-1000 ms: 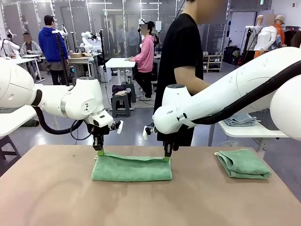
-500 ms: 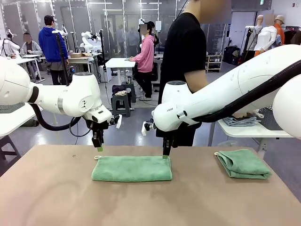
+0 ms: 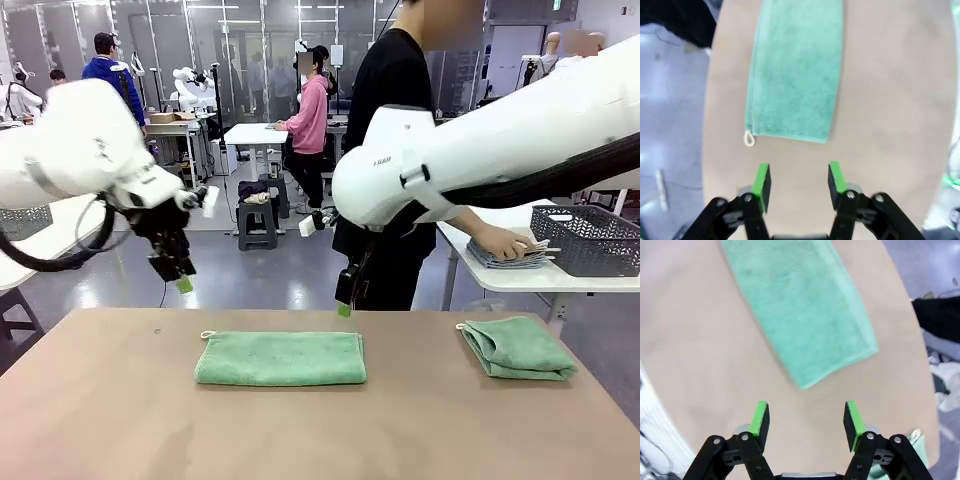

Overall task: Fold the towels and place them in the basket.
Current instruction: When a person lays out a Towel with hook on the table, fold it in half twice.

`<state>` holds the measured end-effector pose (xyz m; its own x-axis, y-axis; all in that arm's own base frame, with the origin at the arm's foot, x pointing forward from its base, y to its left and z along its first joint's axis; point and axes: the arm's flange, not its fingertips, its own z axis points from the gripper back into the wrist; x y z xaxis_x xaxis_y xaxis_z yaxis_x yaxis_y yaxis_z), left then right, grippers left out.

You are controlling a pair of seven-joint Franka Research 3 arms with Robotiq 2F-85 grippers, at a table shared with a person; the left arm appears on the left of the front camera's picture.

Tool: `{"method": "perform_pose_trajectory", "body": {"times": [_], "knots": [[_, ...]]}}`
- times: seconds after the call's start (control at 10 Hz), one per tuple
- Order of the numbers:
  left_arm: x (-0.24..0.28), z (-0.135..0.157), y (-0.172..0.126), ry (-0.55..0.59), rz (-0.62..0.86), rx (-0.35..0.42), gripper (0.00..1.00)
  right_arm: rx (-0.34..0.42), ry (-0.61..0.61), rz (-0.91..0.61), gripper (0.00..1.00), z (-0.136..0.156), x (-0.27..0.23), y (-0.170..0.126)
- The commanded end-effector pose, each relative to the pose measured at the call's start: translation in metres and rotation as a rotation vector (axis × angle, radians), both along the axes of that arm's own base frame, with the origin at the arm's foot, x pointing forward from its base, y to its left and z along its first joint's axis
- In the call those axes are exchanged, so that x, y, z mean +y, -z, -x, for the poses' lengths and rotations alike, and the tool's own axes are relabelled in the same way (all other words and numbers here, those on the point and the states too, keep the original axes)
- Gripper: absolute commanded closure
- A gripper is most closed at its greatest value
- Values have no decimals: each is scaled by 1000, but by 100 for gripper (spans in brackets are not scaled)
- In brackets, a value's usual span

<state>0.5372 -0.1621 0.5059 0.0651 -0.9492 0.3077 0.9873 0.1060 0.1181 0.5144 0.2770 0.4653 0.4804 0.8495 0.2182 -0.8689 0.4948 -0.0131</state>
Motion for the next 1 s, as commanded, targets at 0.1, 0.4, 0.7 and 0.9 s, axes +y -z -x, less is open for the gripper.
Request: {"method": "perform_pose_trajectory", "body": {"times": [0.1,0.4,0.7,0.9], "knots": [[64,24,7,95,242,8,41,19,-53,-13,25,51,0,-5],[108,29,25,187,420,-3,41,19,31,-7,25,23,-1,-9],[135,27,38,171,515,16,22,32,83,-52,19,36,-1,-10],[146,27,47,165,554,32,4,32,285,-92,0,53,4,-7]]}}
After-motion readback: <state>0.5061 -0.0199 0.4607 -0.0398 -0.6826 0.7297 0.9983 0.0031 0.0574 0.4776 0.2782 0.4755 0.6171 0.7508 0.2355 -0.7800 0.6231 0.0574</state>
